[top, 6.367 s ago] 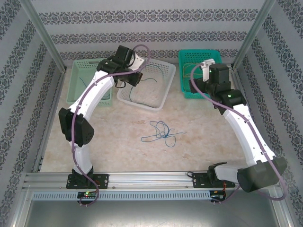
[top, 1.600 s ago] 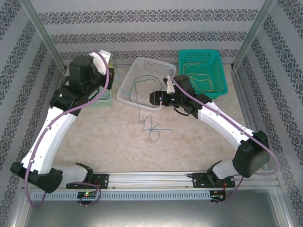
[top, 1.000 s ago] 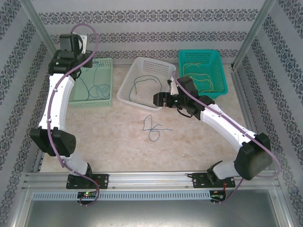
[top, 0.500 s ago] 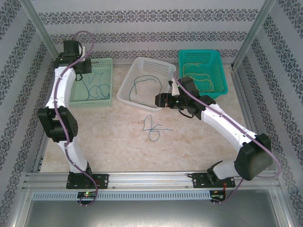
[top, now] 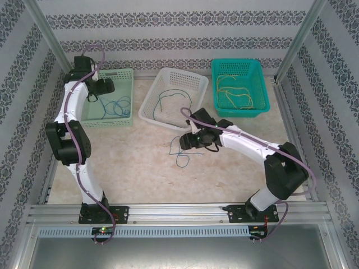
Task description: Untangle the cables
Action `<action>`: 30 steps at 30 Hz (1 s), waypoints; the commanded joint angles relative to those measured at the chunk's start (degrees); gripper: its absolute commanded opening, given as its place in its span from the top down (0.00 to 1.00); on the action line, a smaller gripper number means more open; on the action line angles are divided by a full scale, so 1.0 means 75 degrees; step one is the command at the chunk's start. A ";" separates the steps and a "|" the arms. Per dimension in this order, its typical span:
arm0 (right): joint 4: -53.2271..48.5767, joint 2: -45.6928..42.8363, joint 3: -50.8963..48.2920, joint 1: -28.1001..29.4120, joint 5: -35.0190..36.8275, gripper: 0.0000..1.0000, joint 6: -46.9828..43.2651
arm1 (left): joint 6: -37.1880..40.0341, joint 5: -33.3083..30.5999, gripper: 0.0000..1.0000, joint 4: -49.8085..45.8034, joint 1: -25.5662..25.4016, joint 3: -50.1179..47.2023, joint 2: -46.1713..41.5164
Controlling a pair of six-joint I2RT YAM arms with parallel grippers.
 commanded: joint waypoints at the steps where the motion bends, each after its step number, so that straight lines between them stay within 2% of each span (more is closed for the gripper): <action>1: -0.0435 0.0379 -0.0013 -0.0018 0.0549 0.37 -0.0098 | -0.0207 0.0327 0.00 0.0497 -0.0113 -0.0757 -0.1136; 6: -0.0324 0.0563 -0.0161 -0.0160 0.0283 0.39 0.0048 | -0.0282 0.0317 0.00 0.1224 -0.0627 -0.2415 -0.2763; 12: -0.0483 0.0634 -0.0330 -0.0132 0.0651 0.37 -0.0780 | -0.0631 0.0444 0.01 0.1968 -0.1490 -0.4358 -0.4342; 16: -0.0952 0.0914 -0.0087 -0.0124 0.0927 0.36 -0.1274 | -0.0867 0.0751 0.00 0.2084 -0.1914 -0.4922 -0.4735; 21: -0.1224 0.1251 0.0063 -0.0081 0.0975 0.38 -0.1741 | -0.1216 0.1165 0.00 0.2330 -0.2065 -0.5462 -0.5021; 26: -0.1494 0.1710 0.0503 0.0038 0.1148 0.47 -0.2132 | -0.1276 0.1335 0.00 0.2342 -0.2100 -0.5723 -0.5125; 30: -0.1738 0.2025 0.0891 0.0092 0.1230 0.59 -0.2342 | -0.1293 0.1285 0.00 0.2308 -0.2100 -0.5791 -0.5209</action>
